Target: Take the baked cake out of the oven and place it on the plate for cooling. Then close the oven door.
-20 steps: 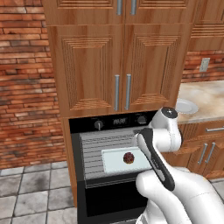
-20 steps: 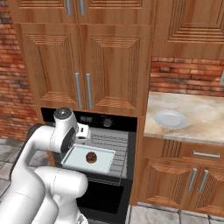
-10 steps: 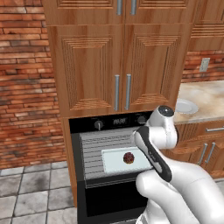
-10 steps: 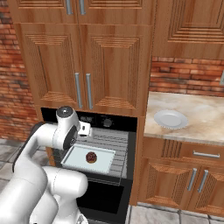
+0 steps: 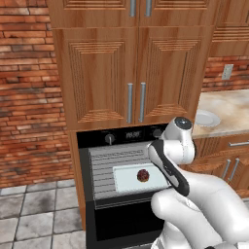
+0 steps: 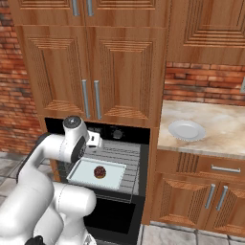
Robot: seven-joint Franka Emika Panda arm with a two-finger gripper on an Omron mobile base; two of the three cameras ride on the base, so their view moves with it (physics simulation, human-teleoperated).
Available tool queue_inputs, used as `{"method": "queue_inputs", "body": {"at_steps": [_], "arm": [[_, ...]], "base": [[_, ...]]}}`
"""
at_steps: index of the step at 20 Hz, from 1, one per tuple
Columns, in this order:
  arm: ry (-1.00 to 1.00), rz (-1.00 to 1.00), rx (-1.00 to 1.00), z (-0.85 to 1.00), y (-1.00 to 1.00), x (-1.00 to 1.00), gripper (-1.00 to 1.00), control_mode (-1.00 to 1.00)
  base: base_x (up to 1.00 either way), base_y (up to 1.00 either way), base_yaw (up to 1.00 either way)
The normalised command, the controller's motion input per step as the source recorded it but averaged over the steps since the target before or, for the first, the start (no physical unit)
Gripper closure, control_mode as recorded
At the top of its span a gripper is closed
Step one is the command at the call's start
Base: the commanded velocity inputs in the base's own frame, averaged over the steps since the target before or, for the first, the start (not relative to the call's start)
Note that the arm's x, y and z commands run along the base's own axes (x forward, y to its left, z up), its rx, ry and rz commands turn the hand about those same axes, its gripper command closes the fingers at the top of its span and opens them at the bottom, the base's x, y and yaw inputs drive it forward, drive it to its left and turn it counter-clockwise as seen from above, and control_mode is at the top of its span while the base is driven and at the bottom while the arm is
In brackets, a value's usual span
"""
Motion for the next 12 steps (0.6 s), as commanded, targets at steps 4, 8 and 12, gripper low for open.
{"method": "queue_inputs", "body": {"at_steps": [4, 8, 12], "arm": [[-0.08, 0.00, 0.00, -0.22, 0.00, 0.06, -1.00, -1.00], [-0.08, 0.00, 0.00, -0.26, 0.00, 0.02, -1.00, -1.00], [-0.09, 0.00, 0.00, -0.29, 0.00, 0.00, -1.00, -1.00]], "base": [[0.00, 0.00, 0.00], [0.00, 0.00, 0.00], [0.00, 0.00, 0.00]]}}
